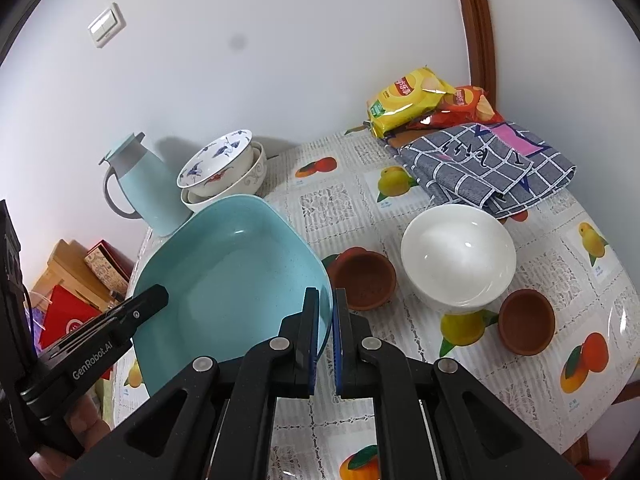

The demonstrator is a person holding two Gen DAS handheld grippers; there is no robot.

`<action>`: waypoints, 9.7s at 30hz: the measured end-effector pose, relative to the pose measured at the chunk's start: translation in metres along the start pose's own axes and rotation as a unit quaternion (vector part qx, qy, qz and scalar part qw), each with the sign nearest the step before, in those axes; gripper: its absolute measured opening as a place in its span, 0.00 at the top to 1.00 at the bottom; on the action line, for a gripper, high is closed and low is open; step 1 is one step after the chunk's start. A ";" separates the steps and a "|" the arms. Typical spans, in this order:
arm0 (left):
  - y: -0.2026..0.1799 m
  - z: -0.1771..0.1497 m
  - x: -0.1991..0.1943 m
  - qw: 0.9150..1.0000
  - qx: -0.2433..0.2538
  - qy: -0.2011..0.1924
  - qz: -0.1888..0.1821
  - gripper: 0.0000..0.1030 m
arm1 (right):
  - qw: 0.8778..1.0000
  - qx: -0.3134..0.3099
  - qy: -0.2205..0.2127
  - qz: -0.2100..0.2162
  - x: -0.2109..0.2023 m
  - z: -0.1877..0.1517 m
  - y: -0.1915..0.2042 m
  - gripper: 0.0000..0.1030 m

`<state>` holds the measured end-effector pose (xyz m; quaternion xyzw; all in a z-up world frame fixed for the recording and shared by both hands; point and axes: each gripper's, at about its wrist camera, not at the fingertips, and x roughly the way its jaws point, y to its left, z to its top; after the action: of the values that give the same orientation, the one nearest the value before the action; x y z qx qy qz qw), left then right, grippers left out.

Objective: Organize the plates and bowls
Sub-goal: 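Lift the light-blue plate with both tools toward the green plate, then lower the light-blue plate with both tools onto the green plate, then open both tools to release the light-blue plate and lift away, then close the left tool on one brown clay bowl while the right tool grasps the other, then carry the right tool's brown bowl over the white bowl while the left tool holds its bowl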

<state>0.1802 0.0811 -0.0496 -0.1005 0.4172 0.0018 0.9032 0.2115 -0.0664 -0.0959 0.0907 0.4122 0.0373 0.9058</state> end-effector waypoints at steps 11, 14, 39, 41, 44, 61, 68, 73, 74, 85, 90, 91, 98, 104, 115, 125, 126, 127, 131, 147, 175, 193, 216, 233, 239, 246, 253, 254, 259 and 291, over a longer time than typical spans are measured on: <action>0.009 -0.005 -0.011 1.000 -0.009 -0.005 0.005 0.91 | 1.000 0.001 -0.007 0.013 -0.008 -0.003 0.008 0.94; 0.013 -0.006 -0.011 1.000 -0.012 -0.004 0.005 0.91 | 1.000 0.002 -0.004 0.015 -0.006 -0.004 0.010 0.94; 0.059 -0.016 0.009 0.999 -0.050 0.019 0.007 0.91 | 0.999 -0.025 0.025 0.008 0.028 -0.015 0.043 0.94; 0.064 -0.017 0.013 0.998 -0.055 0.024 0.007 0.91 | 0.999 -0.027 0.030 0.007 0.032 -0.016 0.046 0.94; 0.071 -0.019 0.018 0.998 -0.060 0.030 0.007 0.91 | 0.999 -0.028 0.036 0.008 0.039 -0.018 0.049 0.94; 0.097 -0.030 0.052 0.994 -0.082 0.064 0.019 0.91 | 0.996 -0.040 0.079 0.003 0.082 -0.032 0.061 0.94; 0.104 -0.029 0.064 0.993 -0.087 0.073 0.022 0.91 | 0.995 -0.041 0.092 0.005 0.097 -0.031 0.061 0.94; 0.106 -0.027 0.072 0.993 -0.091 0.077 0.025 0.91 | 0.994 -0.051 0.094 0.001 0.105 -0.028 0.063 0.94; 0.107 -0.026 0.074 0.992 -0.091 0.078 0.026 0.91 | 0.994 -0.052 0.095 0.000 0.107 -0.027 0.063 0.94; 0.114 -0.019 0.093 0.991 -0.095 0.089 0.036 0.91 | 0.993 -0.068 0.100 0.003 0.133 -0.012 0.068 0.94; 0.118 -0.016 0.098 0.990 -0.097 0.089 0.040 0.91 | 0.992 -0.074 0.101 0.007 0.141 -0.007 0.072 0.94; 0.118 -0.015 0.099 0.990 -0.097 0.090 0.042 0.91 | 0.992 -0.077 0.102 0.006 0.143 -0.005 0.073 0.94; 0.120 -0.010 0.106 0.991 -0.090 0.089 0.044 0.90 | 0.990 -0.096 0.103 -0.004 0.157 0.002 0.079 0.94; 0.119 -0.007 0.111 0.991 -0.085 0.089 0.049 0.90 | 0.989 -0.113 0.096 -0.011 0.165 0.007 0.083 0.94; 0.115 -0.004 0.111 0.991 -0.073 0.092 0.057 0.88 | 0.986 -0.145 0.084 -0.021 0.185 0.020 0.089 0.88; 0.109 -0.009 0.107 0.991 -0.063 0.101 0.059 0.65 | 0.985 -0.151 0.083 -0.005 0.181 0.013 0.085 0.55; 0.108 -0.009 0.106 0.991 -0.060 0.101 0.060 0.64 | 0.986 -0.145 0.079 -0.003 0.175 0.013 0.082 0.53; 0.107 -0.009 0.105 0.991 -0.058 0.100 0.063 0.64 | 0.987 -0.142 0.078 -0.003 0.172 0.014 0.081 0.49; 0.103 -0.009 0.098 0.992 -0.056 0.096 0.067 0.64 | 0.989 -0.132 0.072 -0.003 0.152 0.015 0.070 0.47; 0.028 -0.015 0.045 0.998 -0.014 0.038 0.040 0.55 | 0.991 -0.121 -0.037 -0.038 0.031 -0.003 -0.018 0.22; -0.076 -0.040 0.094 0.996 0.061 0.059 0.022 0.54 | 0.997 -0.002 -0.059 -0.059 -0.025 -0.040 -0.170 0.22; -0.082 -0.026 0.157 0.996 0.025 0.086 -0.007 0.54 | 0.995 0.038 -0.014 -0.087 0.037 -0.037 -0.212 0.32; -0.107 -0.021 0.186 0.994 0.053 0.092 0.002 0.81 | 0.996 0.002 -0.013 -0.088 0.064 -0.039 -0.204 0.83; -0.110 -0.034 0.150 0.995 0.069 0.076 -0.017 0.91 | 0.993 0.019 -0.045 -0.109 0.037 -0.042 -0.193 0.90; -0.107 -0.040 0.135 0.995 0.065 0.077 -0.022 0.91 | 0.992 0.044 -0.037 -0.109 0.026 -0.043 -0.196 0.90; -0.099 -0.039 0.114 0.996 0.053 0.066 -0.009 0.91 | 0.990 0.044 -0.058 -0.119 -0.004 -0.040 -0.187 0.90; -0.093 -0.036 0.083 0.998 0.043 0.048 -0.024 0.91 | 0.989 0.041 -0.077 -0.120 -0.031 -0.033 -0.173 0.90; -0.092 -0.036 0.079 0.998 0.042 0.046 -0.025 0.91 | 0.989 0.038 -0.081 -0.121 -0.036 -0.032 -0.171 0.90; -0.085 -0.037 0.063 0.998 0.036 0.043 -0.019 0.91 | 0.987 0.047 -0.096 -0.117 -0.055 -0.031 -0.169 0.90; -0.052 -0.042 -0.025 1.000 0.009 -0.009 -0.021 0.91 | 0.985 0.025 -0.137 -0.099 -0.116 -0.048 -0.118 0.90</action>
<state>0.1368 0.0241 -0.0485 -0.1013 0.4064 -0.0201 0.9078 0.0985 -0.1923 -0.0638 0.0764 0.2919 -0.0753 0.9504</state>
